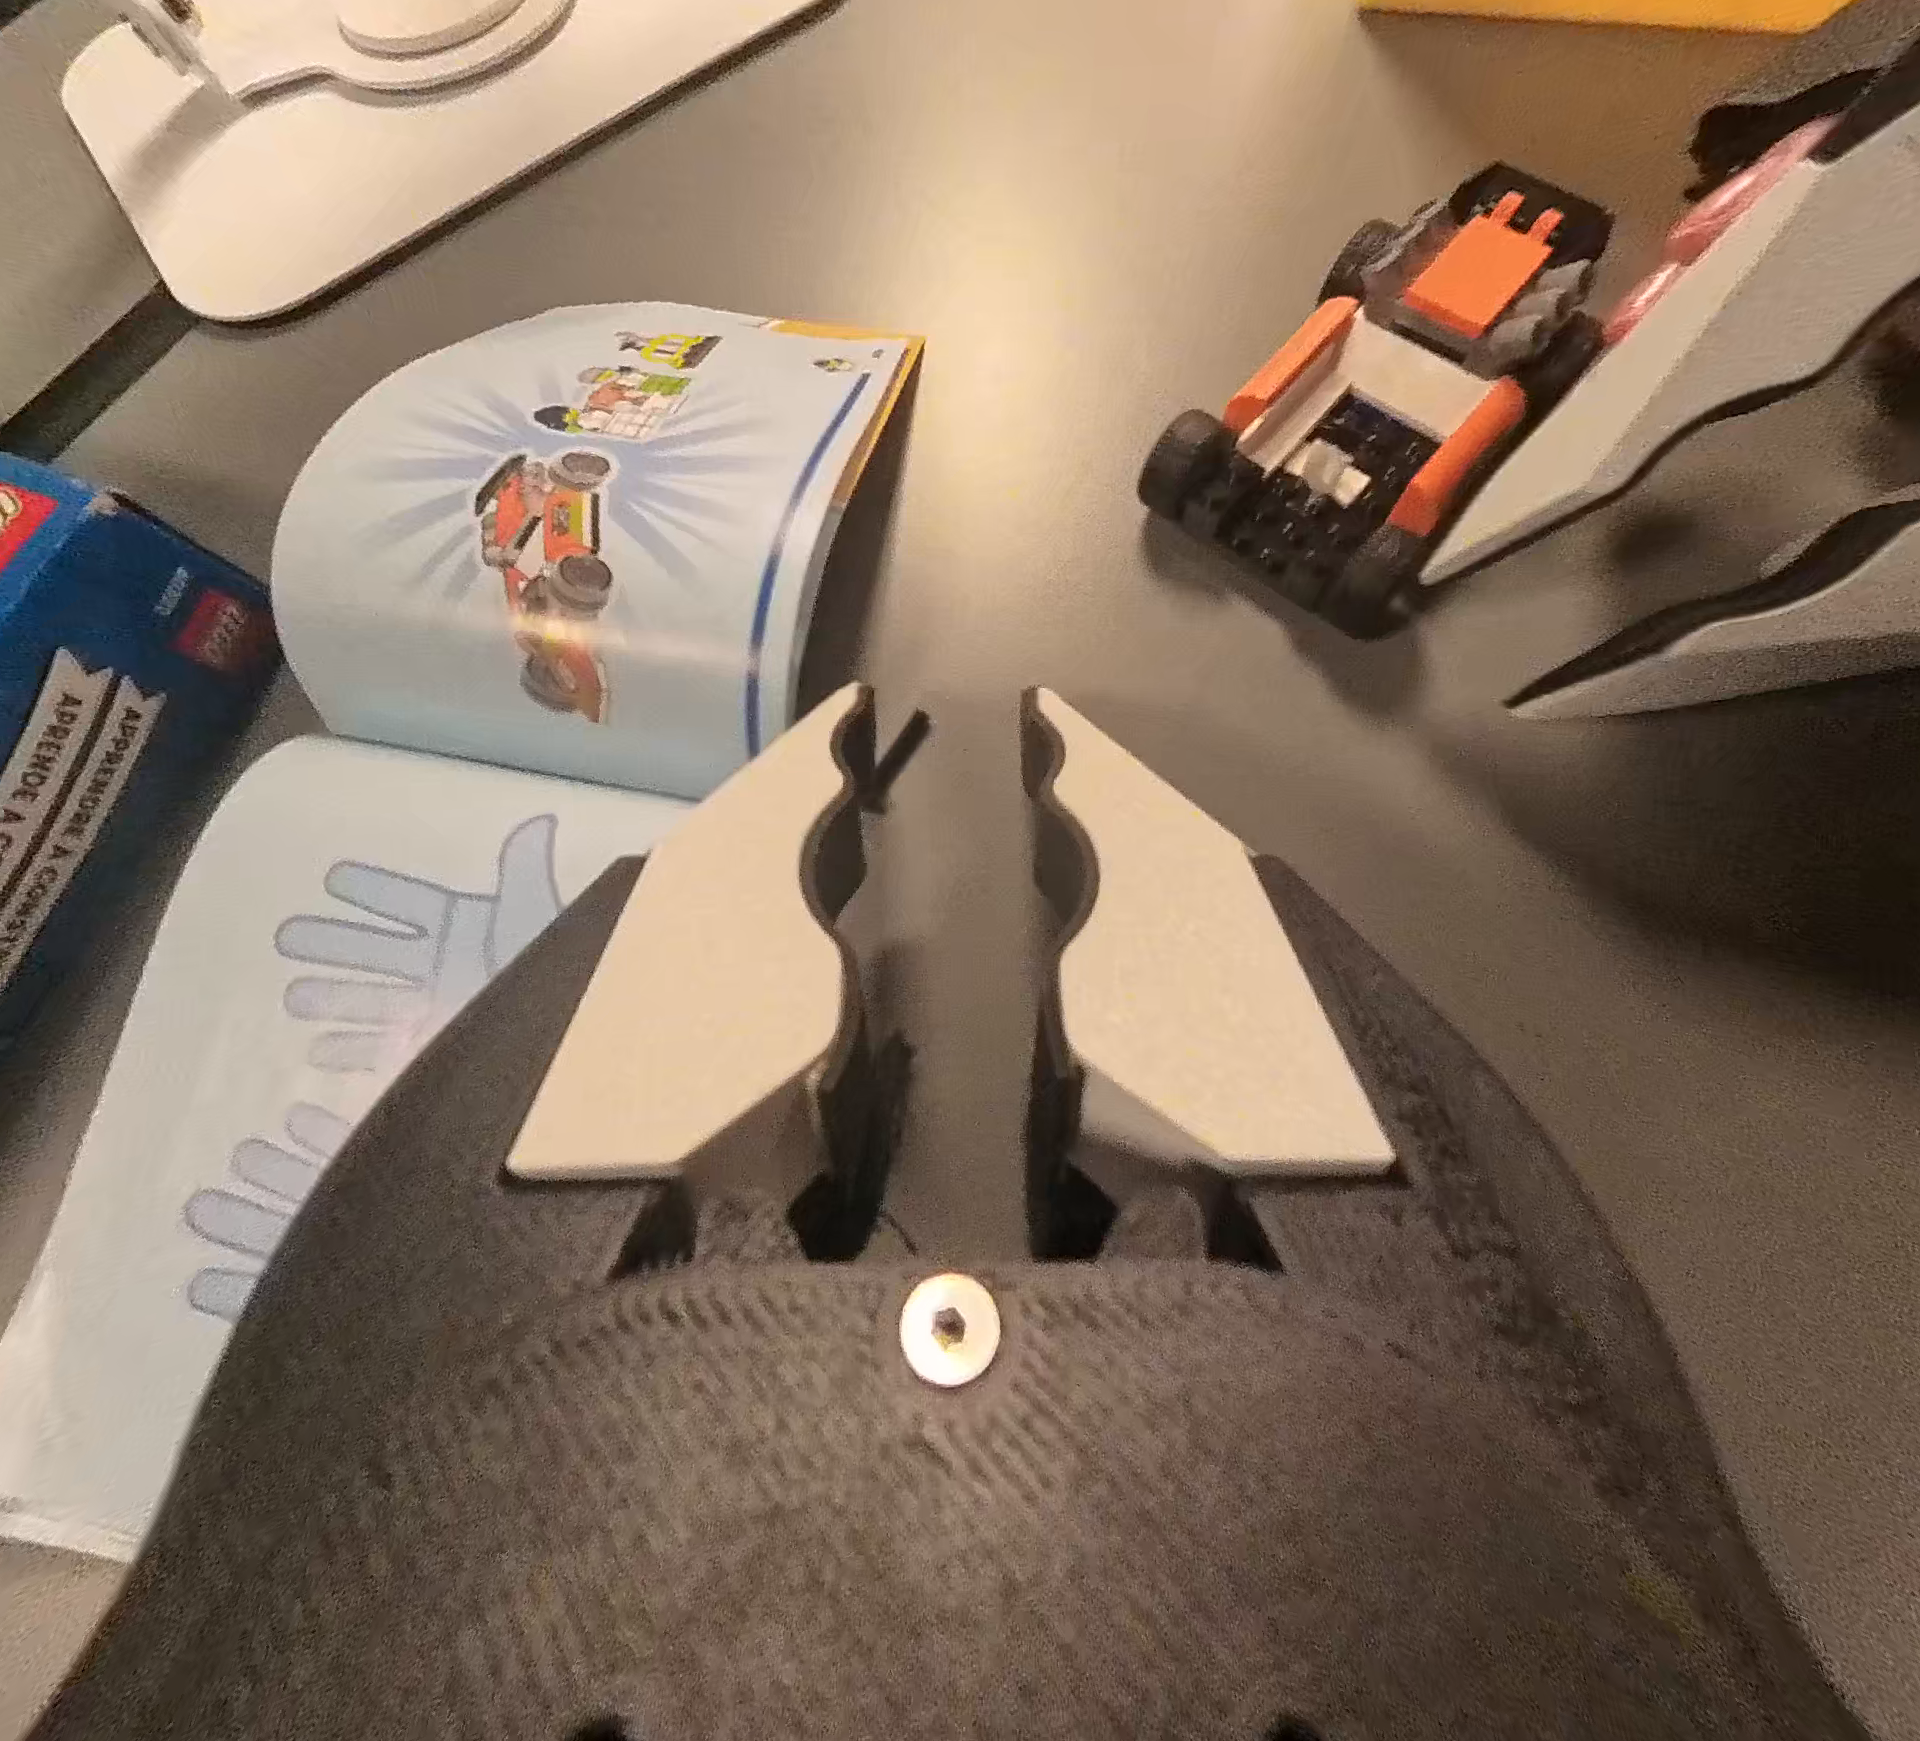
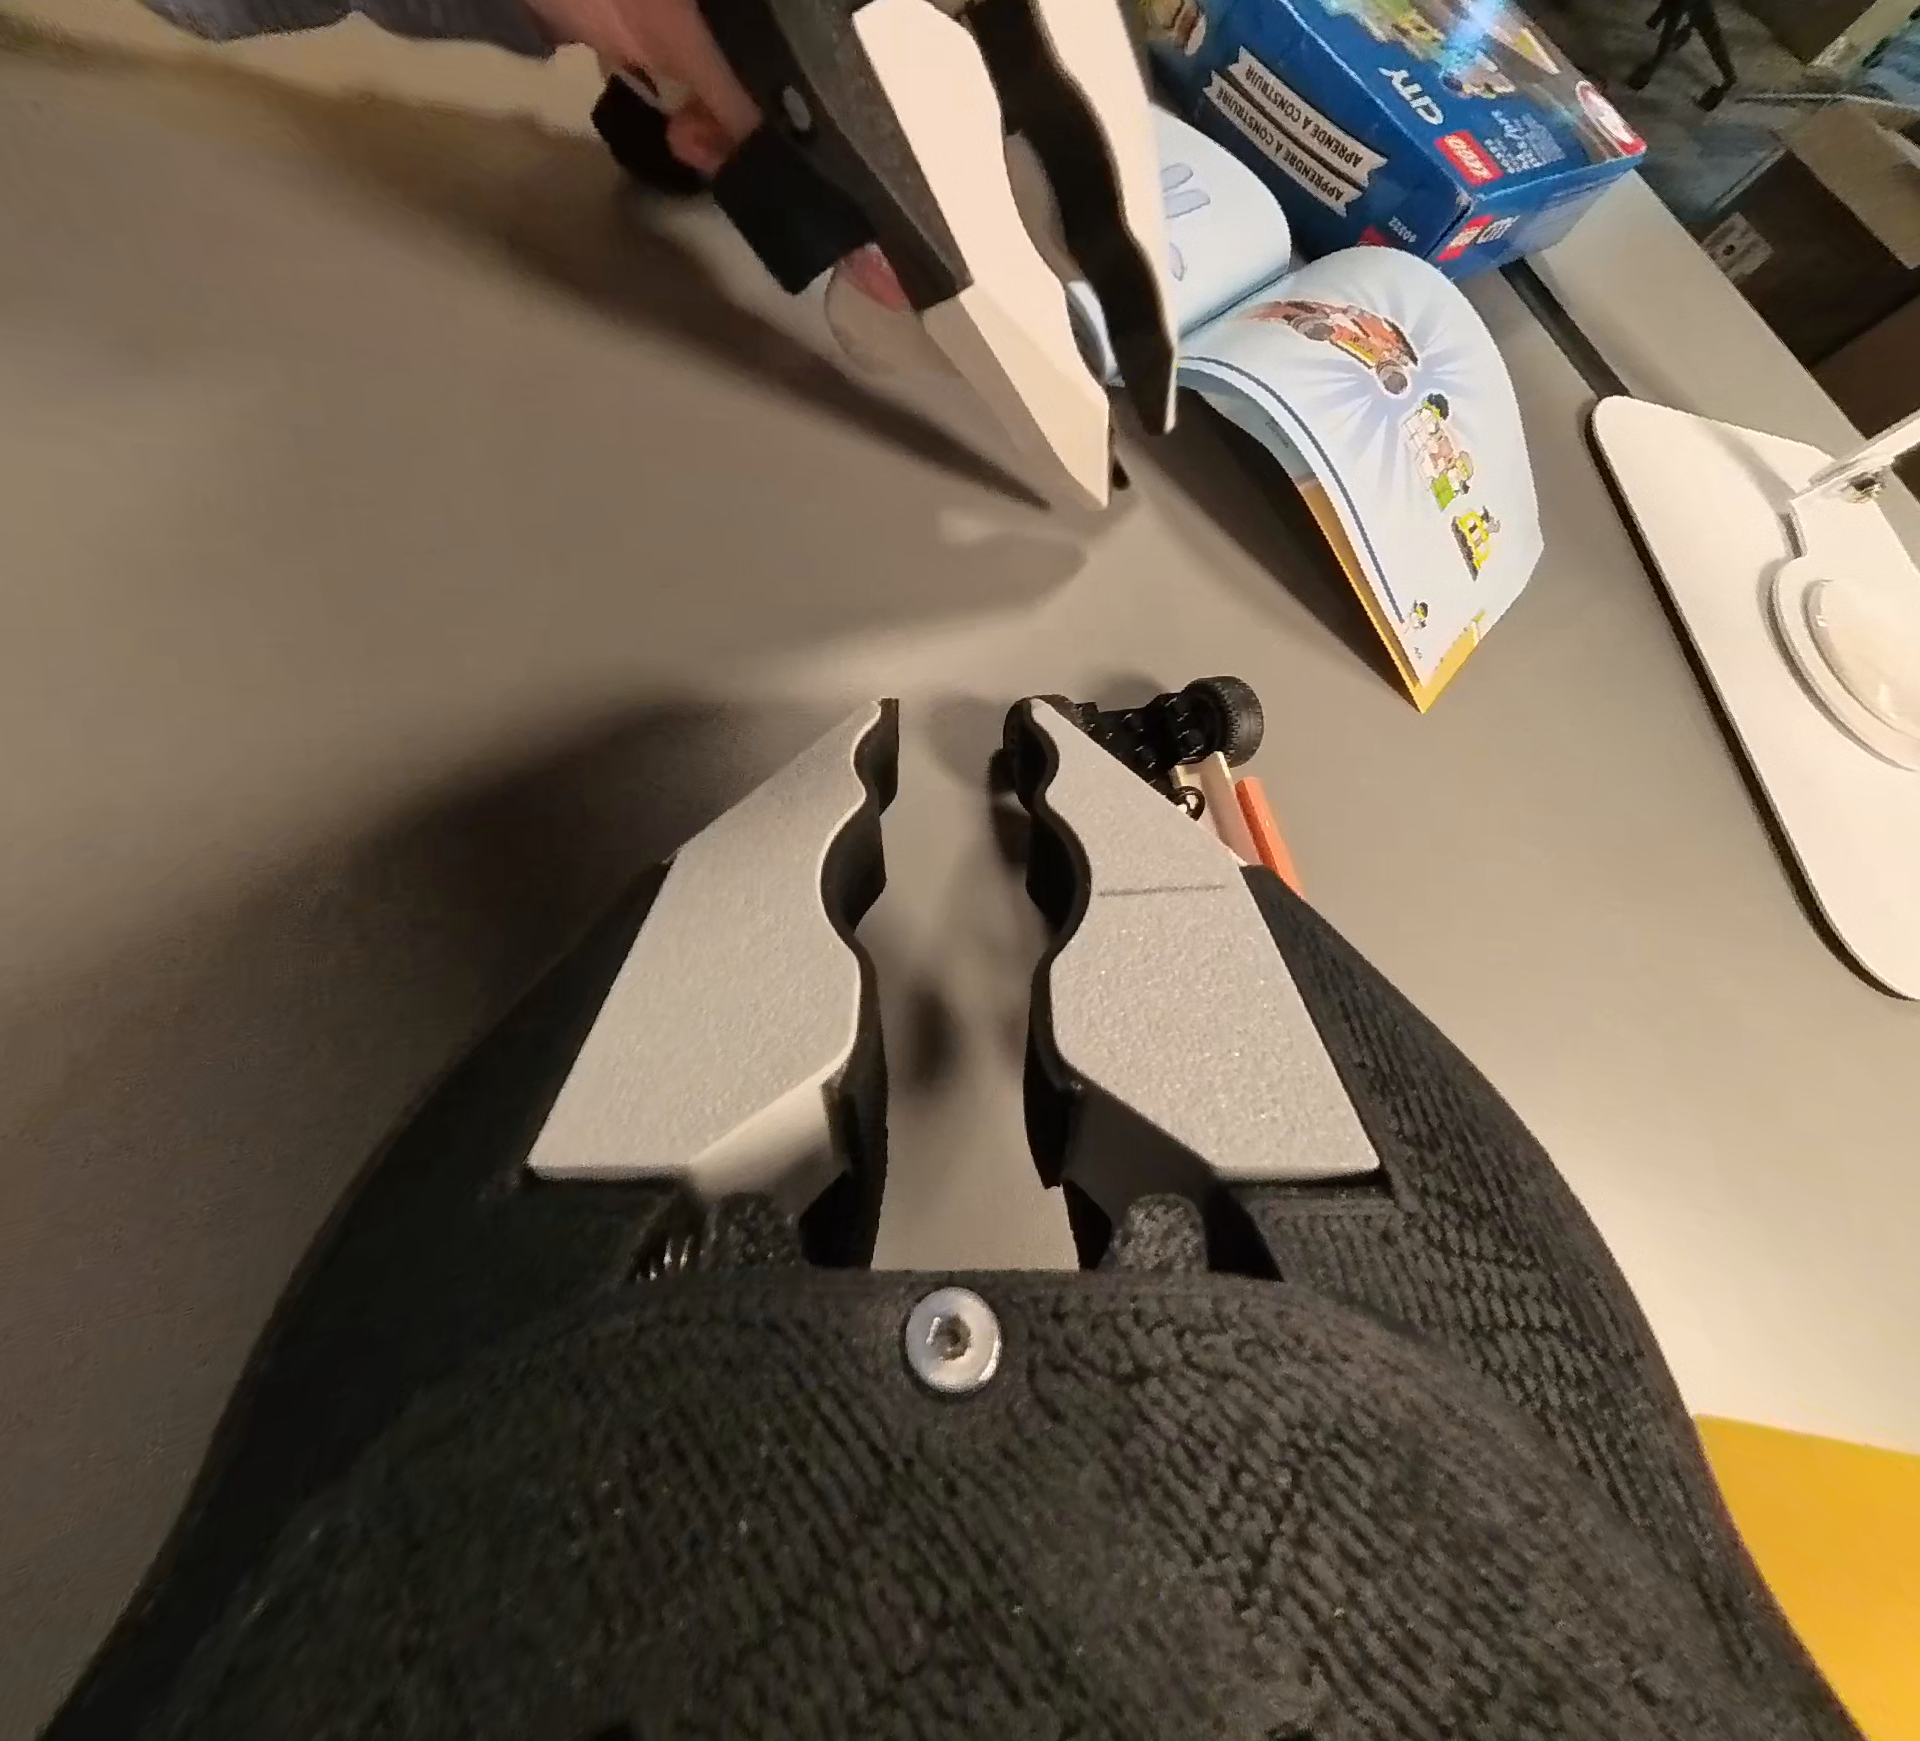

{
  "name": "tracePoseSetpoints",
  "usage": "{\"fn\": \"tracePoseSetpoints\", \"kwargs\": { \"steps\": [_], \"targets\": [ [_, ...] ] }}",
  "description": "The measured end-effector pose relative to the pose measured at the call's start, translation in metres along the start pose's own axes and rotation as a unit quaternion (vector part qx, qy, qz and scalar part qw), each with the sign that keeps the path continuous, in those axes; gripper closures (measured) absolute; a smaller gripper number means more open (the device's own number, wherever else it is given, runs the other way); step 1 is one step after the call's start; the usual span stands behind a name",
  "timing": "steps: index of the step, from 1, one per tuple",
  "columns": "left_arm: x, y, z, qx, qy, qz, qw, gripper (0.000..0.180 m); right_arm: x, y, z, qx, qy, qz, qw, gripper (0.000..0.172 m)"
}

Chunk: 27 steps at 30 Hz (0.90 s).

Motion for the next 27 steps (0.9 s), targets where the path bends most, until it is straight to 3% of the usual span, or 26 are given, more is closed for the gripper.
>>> {"fn": "tracePoseSetpoints", "kwargs": {
  "steps": [4, 9, 10, 17, 21, 24, 27],
  "targets": [
    [0.002, -0.006, -0.007, 0.007, -0.019, -0.044, 0.999, 0.154, 0.000, 0.000, 0.000, 0.003, 0.002, 0.000, 1.000, 0.151],
    [0.000, -0.008, -0.004, -0.008, -0.071, -0.074, 0.995, 0.170, 0.001, -0.001, -0.001, 0.001, 0.004, -0.005, 1.000, 0.151],
    [0.000, -0.008, -0.004, -0.006, -0.072, -0.082, 0.994, 0.178, 0.001, -0.001, 0.000, 0.001, 0.004, -0.005, 1.000, 0.151],
    [-0.006, -0.010, -0.001, 0.044, -0.046, -0.087, 0.994, 0.180, -0.004, 0.005, 0.007, 0.006, -0.018, 0.024, 1.000, 0.153],
    [-0.039, 0.008, 0.002, 0.040, -0.022, -0.032, 0.998, 0.180, -0.007, 0.006, 0.013, 0.018, -0.027, 0.032, 0.999, 0.152],
    [-0.085, 0.024, 0.011, 0.043, 0.026, 0.025, 0.998, 0.180, -0.008, 0.005, 0.015, 0.023, -0.029, 0.033, 0.999, 0.152],
    [-0.121, 0.030, 0.021, -0.003, 0.054, 0.091, 0.994, 0.180, -0.007, 0.004, 0.018, 0.031, -0.034, 0.032, 0.998, 0.150]
  ]
}}
Point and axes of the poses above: each gripper's, where its closed fingertips meet, x out along the fingers, y out of its top, z = x × y across the jaws, the point moved 3 cm from there along -x, back along the fingers, and after that the axes turned 8 degrees about -y, right-handed, at the moved point
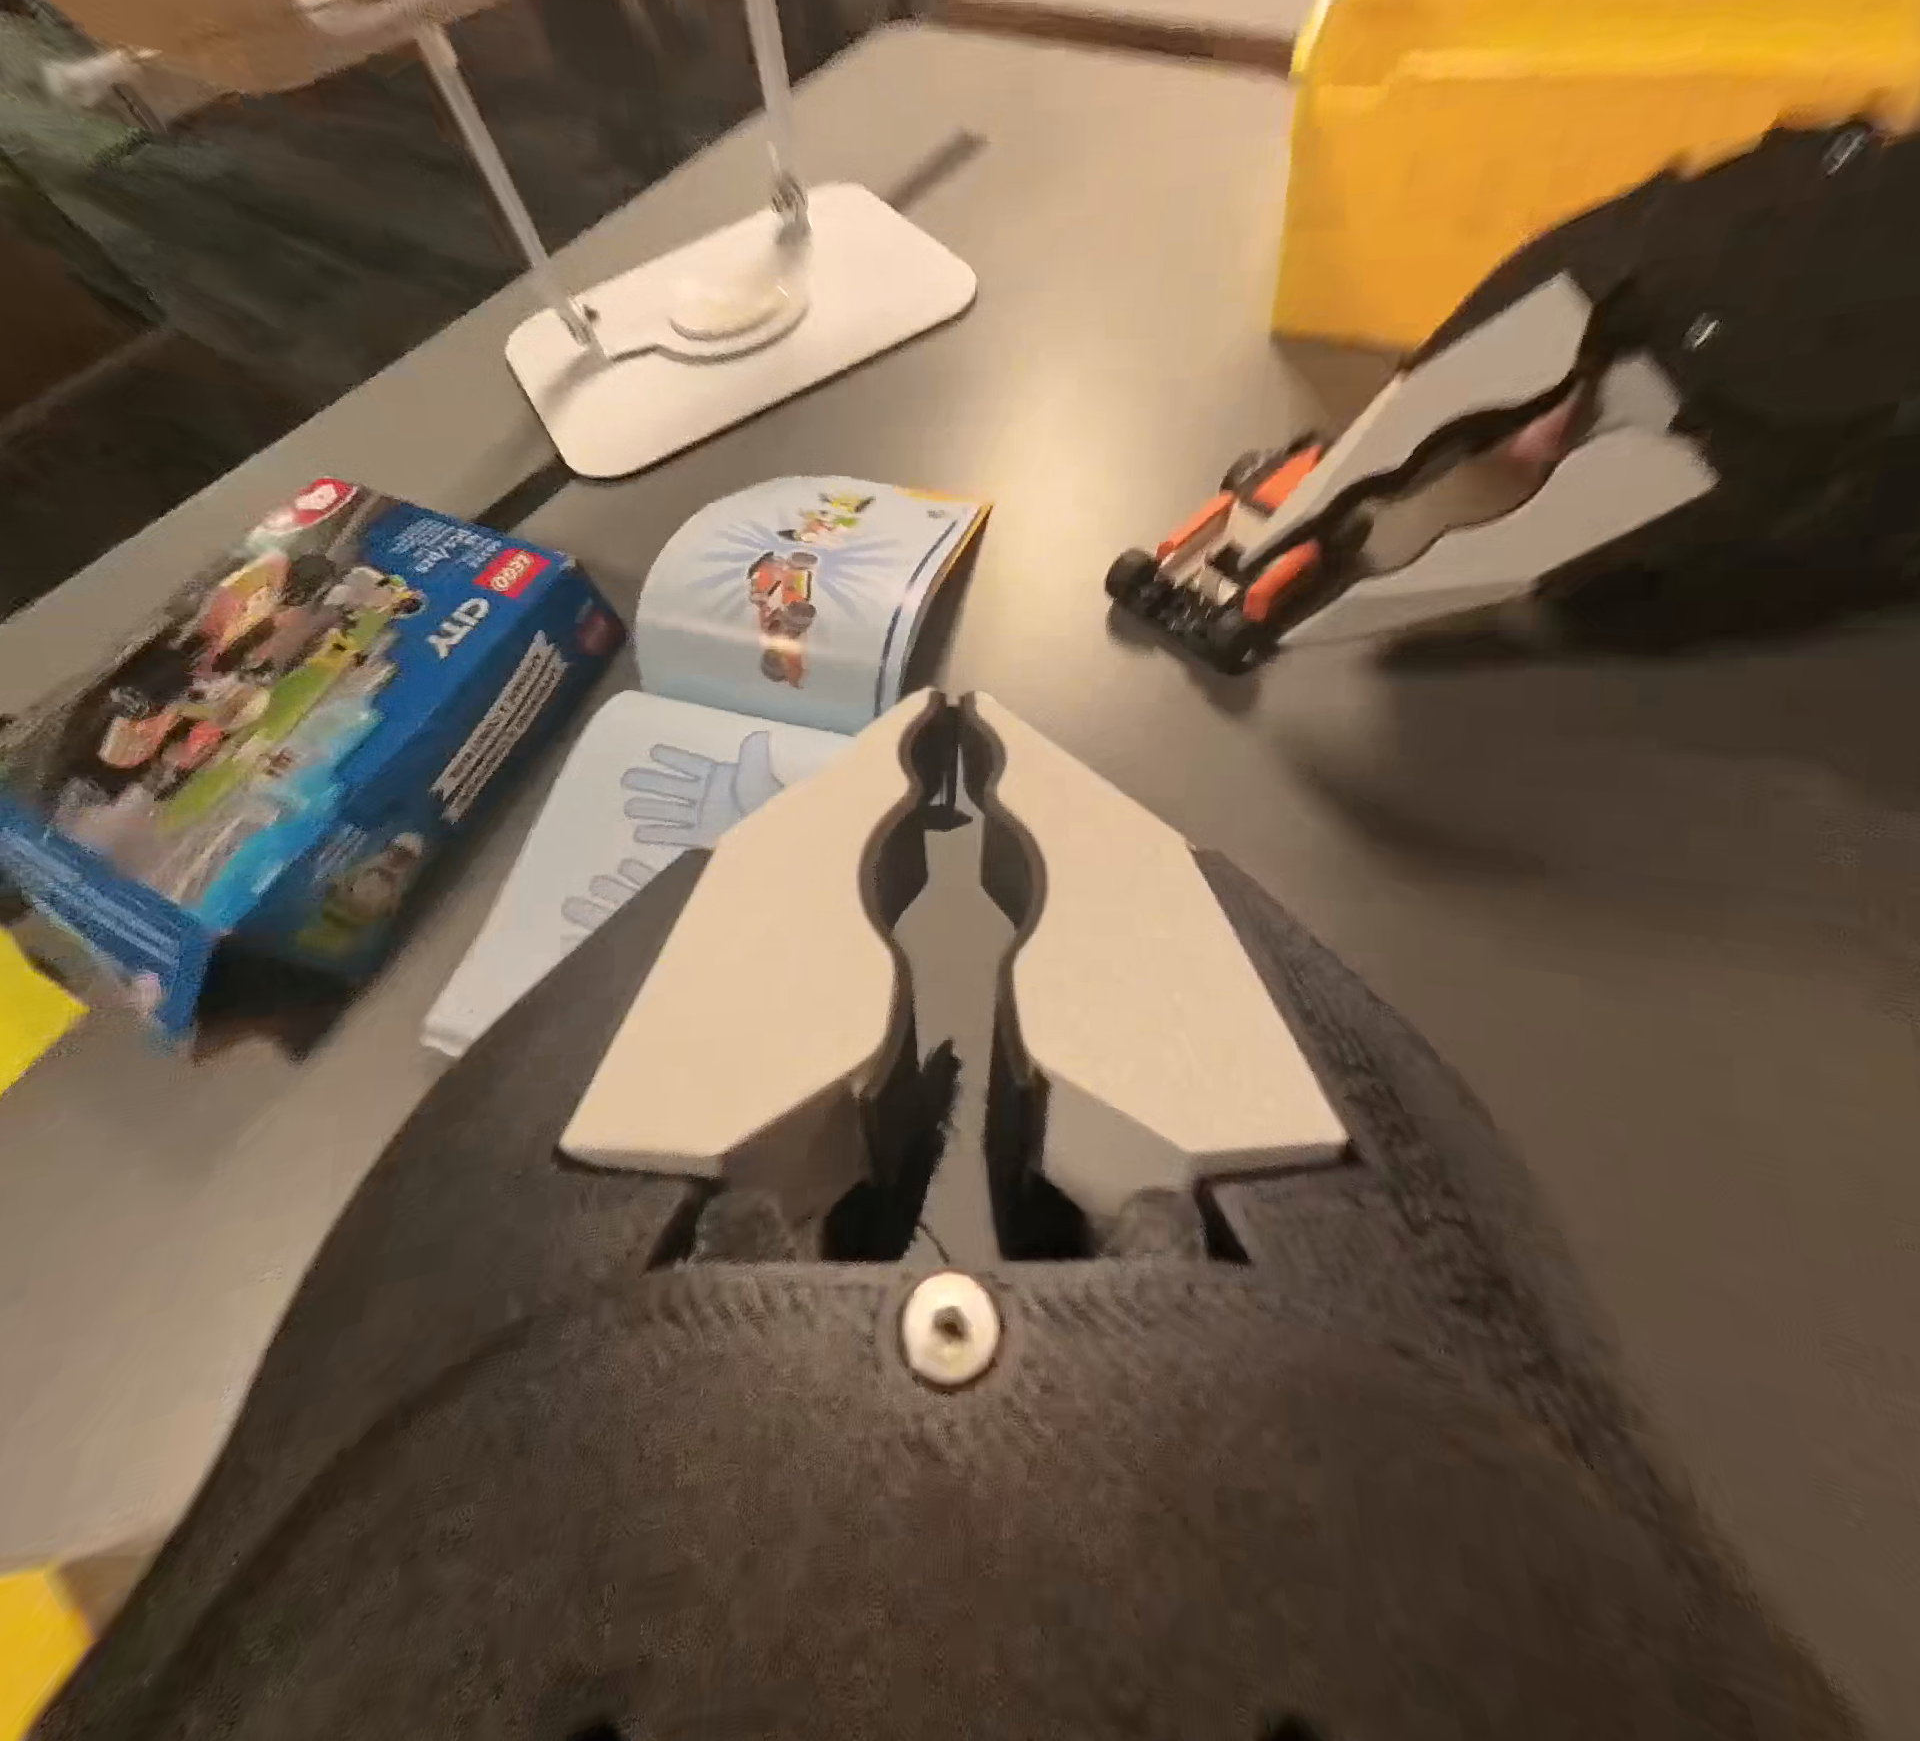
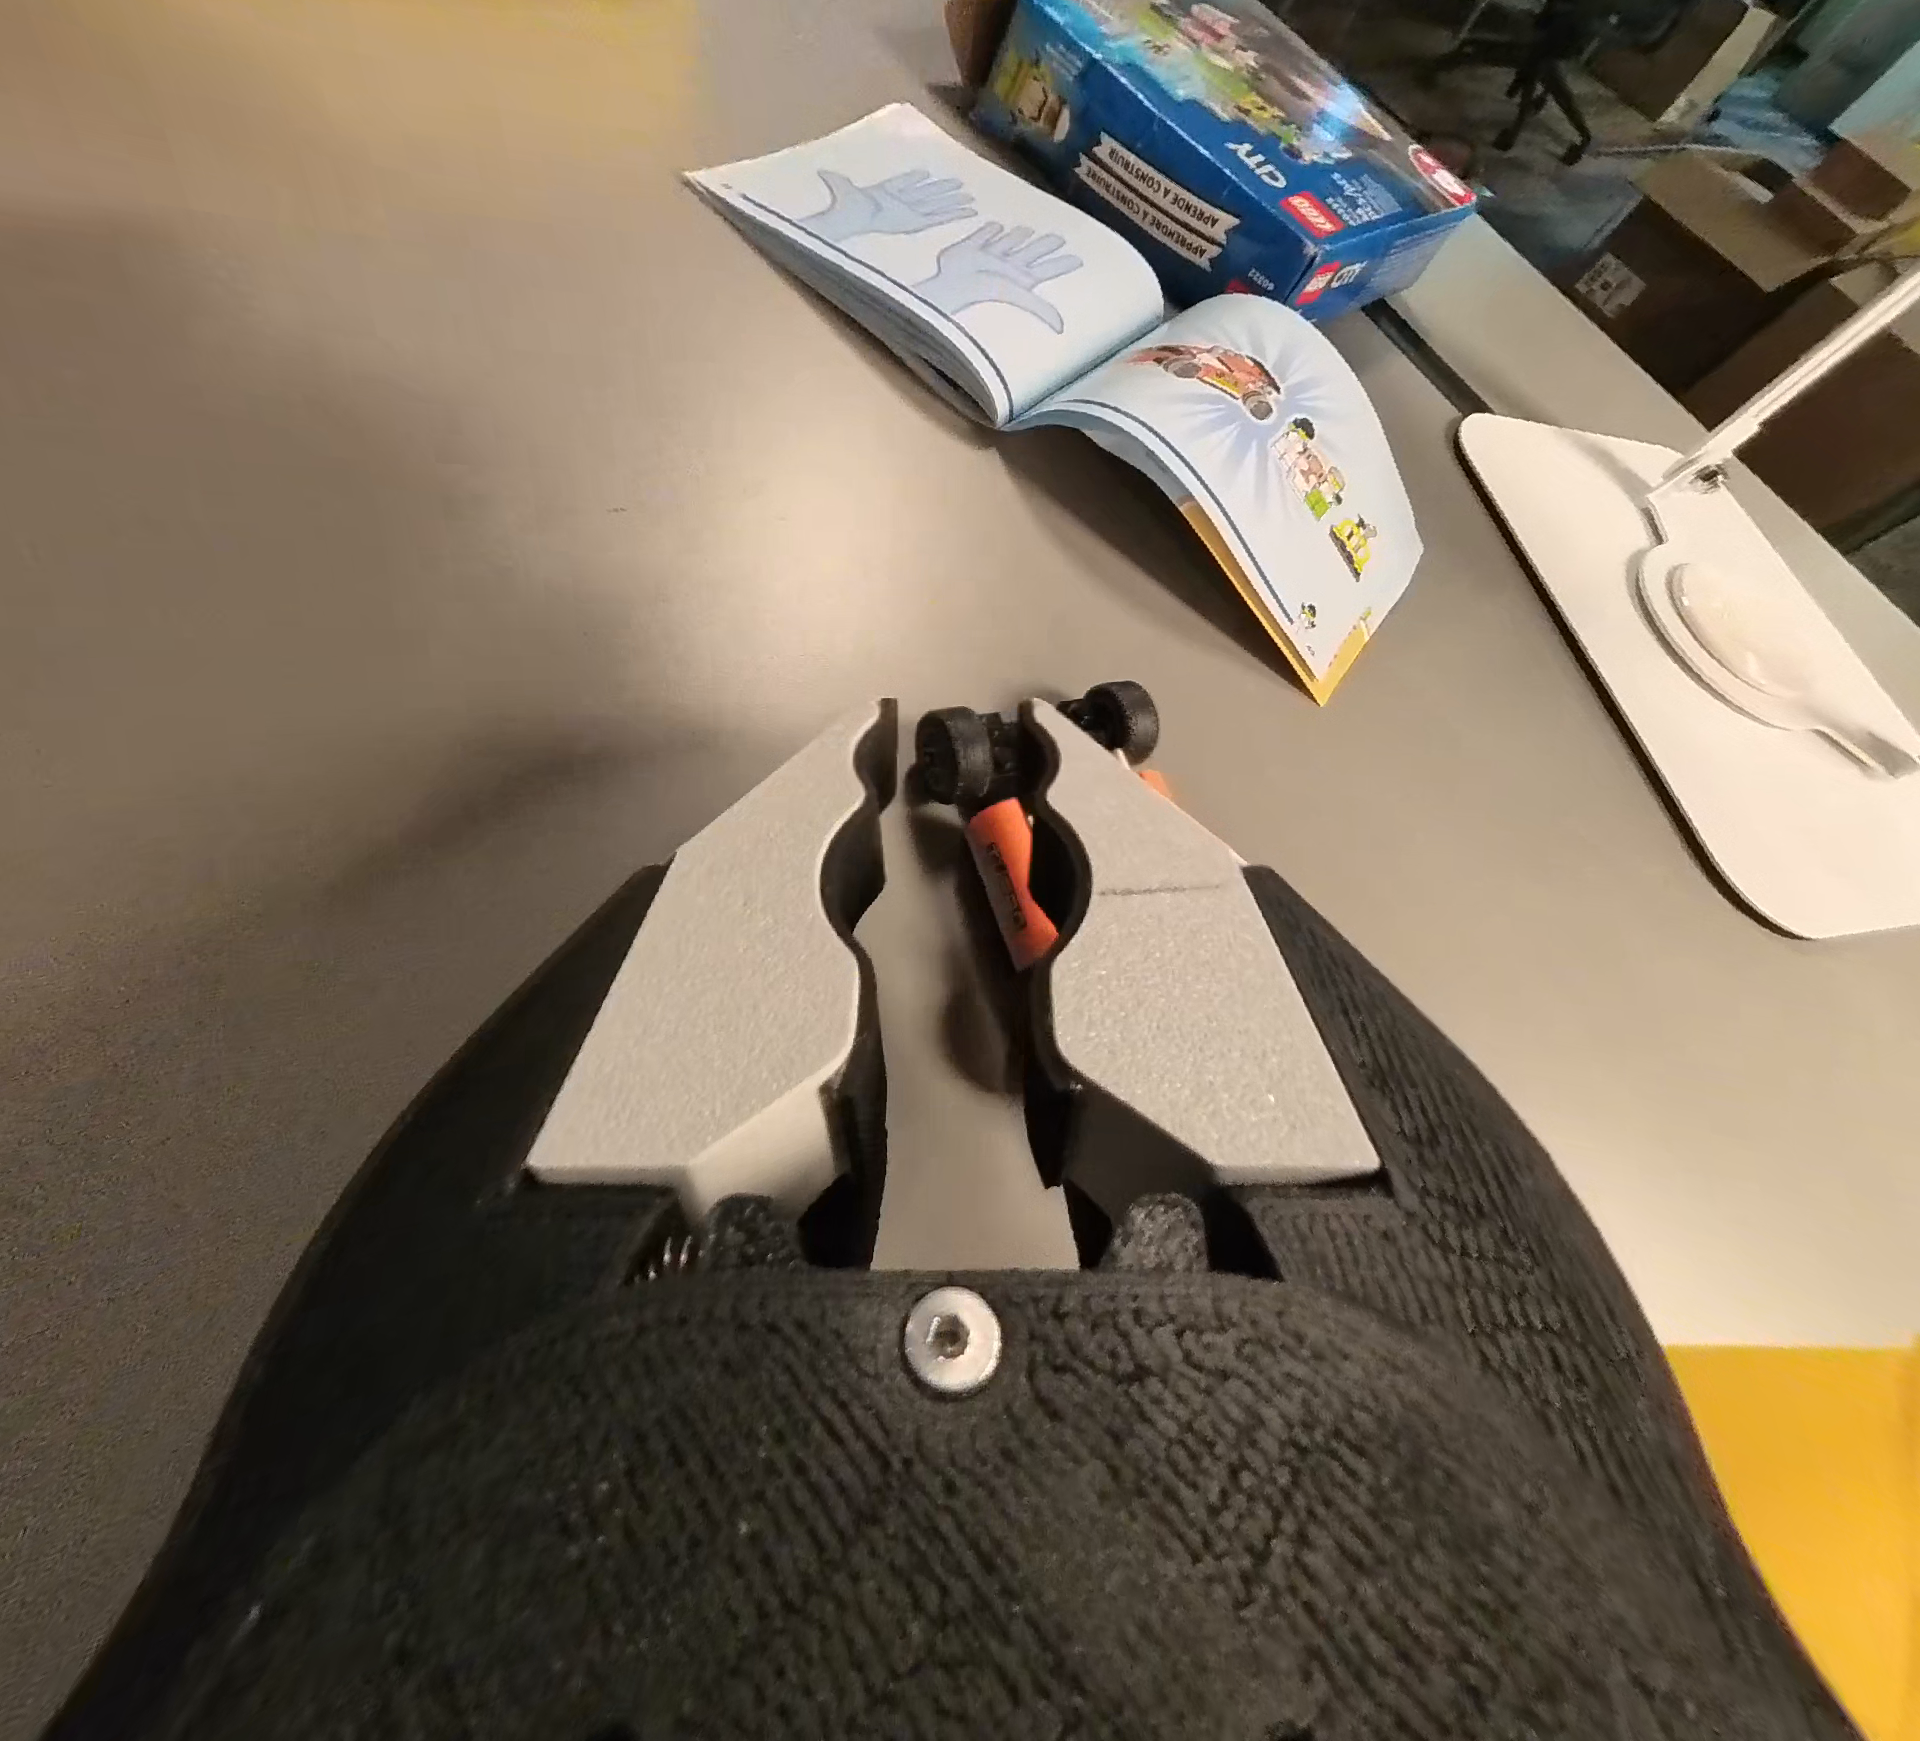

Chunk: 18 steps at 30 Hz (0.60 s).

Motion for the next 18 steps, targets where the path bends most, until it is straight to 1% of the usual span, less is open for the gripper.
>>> {"fn": "tracePoseSetpoints", "kwargs": {
  "steps": [2, 5, 6, 7, 8, 9, 10, 11, 12, 14, 15, 18],
  "targets": [
    [-0.001, 0.000, 0.011, -0.022, -0.023, 0.010, 0.999, 0.180, -0.001, 0.000, 0.002, 0.006, -0.001, 0.004, 1.000, 0.151],
    [-0.006, 0.002, 0.018, -0.006, 0.017, 0.014, 1.000, 0.180, -0.004, 0.001, 0.005, 0.012, -0.006, 0.010, 1.000, 0.151],
    [-0.016, 0.005, 0.017, -0.003, 0.049, 0.022, 0.999, 0.180, -0.005, 0.002, 0.006, 0.011, -0.009, 0.011, 1.000, 0.151],
    [-0.033, 0.008, 0.010, -0.005, 0.105, 0.026, 0.994, 0.180, -0.006, 0.003, 0.007, 0.009, -0.014, 0.012, 1.000, 0.151],
    [-0.056, 0.009, 0.000, -0.006, 0.179, 0.027, 0.983, 0.180, -0.007, 0.004, 0.009, 0.006, -0.021, 0.012, 1.000, 0.152],
    [-0.084, 0.007, -0.011, -0.009, 0.250, 0.022, 0.968, 0.180, -0.009, 0.005, 0.010, 0.004, -0.026, 0.011, 1.000, 0.151],
    [-0.113, 0.000, -0.020, -0.020, 0.311, 0.008, 0.950, 0.180, -0.010, 0.006, 0.011, 0.004, -0.030, 0.012, 0.999, 0.151],
    [-0.140, -0.012, -0.029, -0.041, 0.358, -0.012, 0.933, 0.180, -0.011, 0.006, 0.014, 0.005, -0.035, 0.012, 0.999, 0.150],
    [-0.165, -0.028, -0.036, -0.073, 0.388, -0.039, 0.918, 0.180, -0.013, 0.007, 0.016, 0.009, -0.037, 0.013, 0.999, 0.146],
    [-0.204, -0.065, -0.049, -0.144, 0.425, -0.089, 0.889, 0.180, -0.015, 0.002, 0.021, 0.027, -0.031, 0.001, 0.999, 0.133],
    [-0.218, -0.082, -0.054, -0.172, 0.434, -0.105, 0.878, 0.180, -0.015, -0.003, 0.025, 0.037, -0.029, -0.014, 0.999, 0.123],
    [-0.241, -0.119, -0.061, -0.229, 0.438, -0.147, 0.857, 0.180, -0.012, -0.020, 0.031, 0.064, -0.021, -0.050, 0.996, 0.102]
  ]
}}
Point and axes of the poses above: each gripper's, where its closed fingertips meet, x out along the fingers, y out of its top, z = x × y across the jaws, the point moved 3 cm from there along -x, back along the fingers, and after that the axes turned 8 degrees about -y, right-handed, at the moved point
